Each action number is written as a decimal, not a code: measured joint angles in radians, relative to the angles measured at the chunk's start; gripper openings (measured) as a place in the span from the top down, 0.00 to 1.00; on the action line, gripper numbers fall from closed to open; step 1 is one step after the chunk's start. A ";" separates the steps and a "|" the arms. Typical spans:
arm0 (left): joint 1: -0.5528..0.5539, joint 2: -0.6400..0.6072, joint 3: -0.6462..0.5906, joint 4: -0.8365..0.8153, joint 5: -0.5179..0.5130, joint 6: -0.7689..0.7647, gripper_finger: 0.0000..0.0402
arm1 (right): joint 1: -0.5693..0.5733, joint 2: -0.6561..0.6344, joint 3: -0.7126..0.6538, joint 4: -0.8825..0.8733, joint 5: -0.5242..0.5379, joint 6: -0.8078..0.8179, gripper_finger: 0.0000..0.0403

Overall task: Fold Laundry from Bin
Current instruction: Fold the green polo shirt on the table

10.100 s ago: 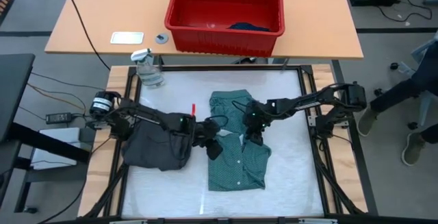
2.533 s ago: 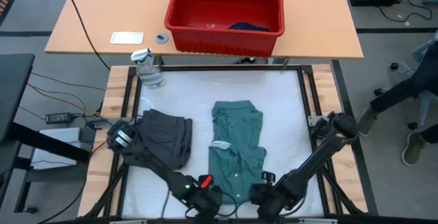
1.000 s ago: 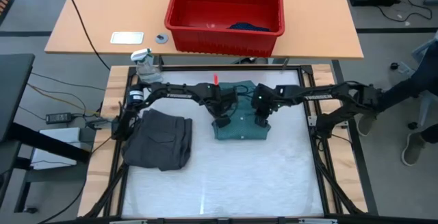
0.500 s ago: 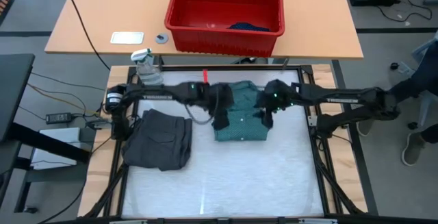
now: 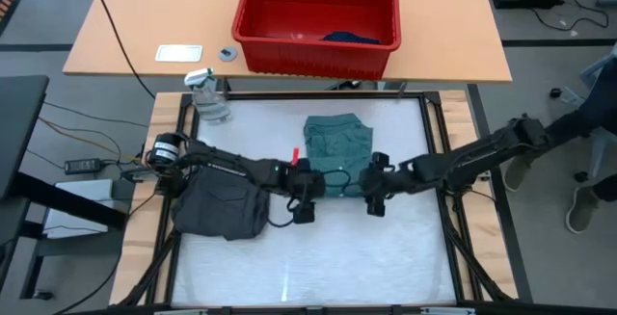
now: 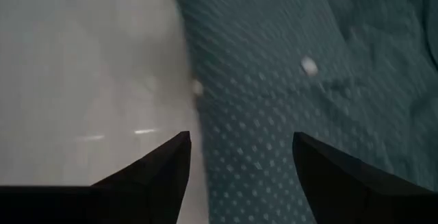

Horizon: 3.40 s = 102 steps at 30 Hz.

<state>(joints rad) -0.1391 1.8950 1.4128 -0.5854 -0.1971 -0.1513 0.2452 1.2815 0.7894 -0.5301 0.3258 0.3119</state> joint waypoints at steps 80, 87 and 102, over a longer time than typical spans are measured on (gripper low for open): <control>-0.094 0.088 0.346 -0.253 -0.019 -0.347 0.97 | 0.017 0.000 0.214 -0.357 -0.343 0.558 0.95; 0.143 0.089 0.246 -0.063 0.200 -0.301 0.97 | -0.336 -0.068 -0.061 -0.162 -0.689 0.400 0.95; 0.398 0.124 0.066 0.389 0.537 -0.260 0.95 | -0.652 -0.085 -0.270 0.022 -0.830 0.317 0.95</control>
<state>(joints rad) 0.2592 2.0189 1.4792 -0.1966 0.3401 -0.4115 -0.4072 1.1965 0.5190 -0.5079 -0.5047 0.6290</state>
